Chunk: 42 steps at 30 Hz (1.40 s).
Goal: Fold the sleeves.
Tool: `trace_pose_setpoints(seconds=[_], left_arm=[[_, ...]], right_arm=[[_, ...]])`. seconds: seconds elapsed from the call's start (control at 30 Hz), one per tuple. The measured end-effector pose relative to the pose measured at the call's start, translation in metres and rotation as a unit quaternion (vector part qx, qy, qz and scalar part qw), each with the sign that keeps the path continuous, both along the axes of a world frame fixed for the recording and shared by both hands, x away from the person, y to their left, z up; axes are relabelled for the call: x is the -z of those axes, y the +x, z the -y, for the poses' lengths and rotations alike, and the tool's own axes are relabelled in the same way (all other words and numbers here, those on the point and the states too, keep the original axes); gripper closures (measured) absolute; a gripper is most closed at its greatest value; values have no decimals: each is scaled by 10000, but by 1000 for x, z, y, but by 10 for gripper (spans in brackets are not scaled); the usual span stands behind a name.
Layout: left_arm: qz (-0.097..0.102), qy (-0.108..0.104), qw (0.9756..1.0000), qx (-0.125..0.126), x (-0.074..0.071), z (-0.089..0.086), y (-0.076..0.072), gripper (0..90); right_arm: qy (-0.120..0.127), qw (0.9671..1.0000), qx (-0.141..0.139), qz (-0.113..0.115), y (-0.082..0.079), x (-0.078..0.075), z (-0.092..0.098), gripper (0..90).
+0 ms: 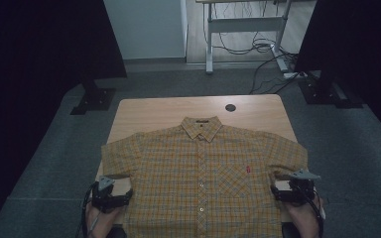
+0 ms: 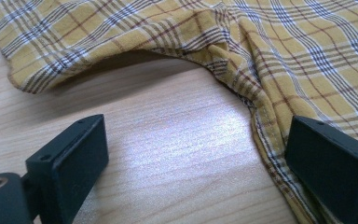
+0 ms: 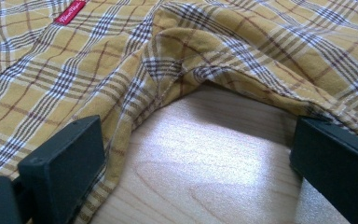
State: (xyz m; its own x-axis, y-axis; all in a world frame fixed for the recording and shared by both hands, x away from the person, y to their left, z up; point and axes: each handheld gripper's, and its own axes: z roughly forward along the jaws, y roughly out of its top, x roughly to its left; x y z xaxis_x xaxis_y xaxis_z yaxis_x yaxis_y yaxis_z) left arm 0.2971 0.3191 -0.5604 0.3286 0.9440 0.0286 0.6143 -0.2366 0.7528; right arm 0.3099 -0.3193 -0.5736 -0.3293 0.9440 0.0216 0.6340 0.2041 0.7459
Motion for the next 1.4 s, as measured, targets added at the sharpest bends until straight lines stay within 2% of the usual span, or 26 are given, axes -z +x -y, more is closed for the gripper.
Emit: trace_pose_setpoints(seconds=[0.8,1.1,1.4], left_arm=[[-23,-3,10000,-27,-1,0,1,60],[-48,-75,9999,-61,-2,-2,3,75],[-16,-37,9999,-95,-9,-4,6,82]], right_arm=[[8,10000,-17,1,0,0,1,24],[9,10000,-32,3,0,0,1,25],[18,10000,-49,3,-1,0,2,25]])
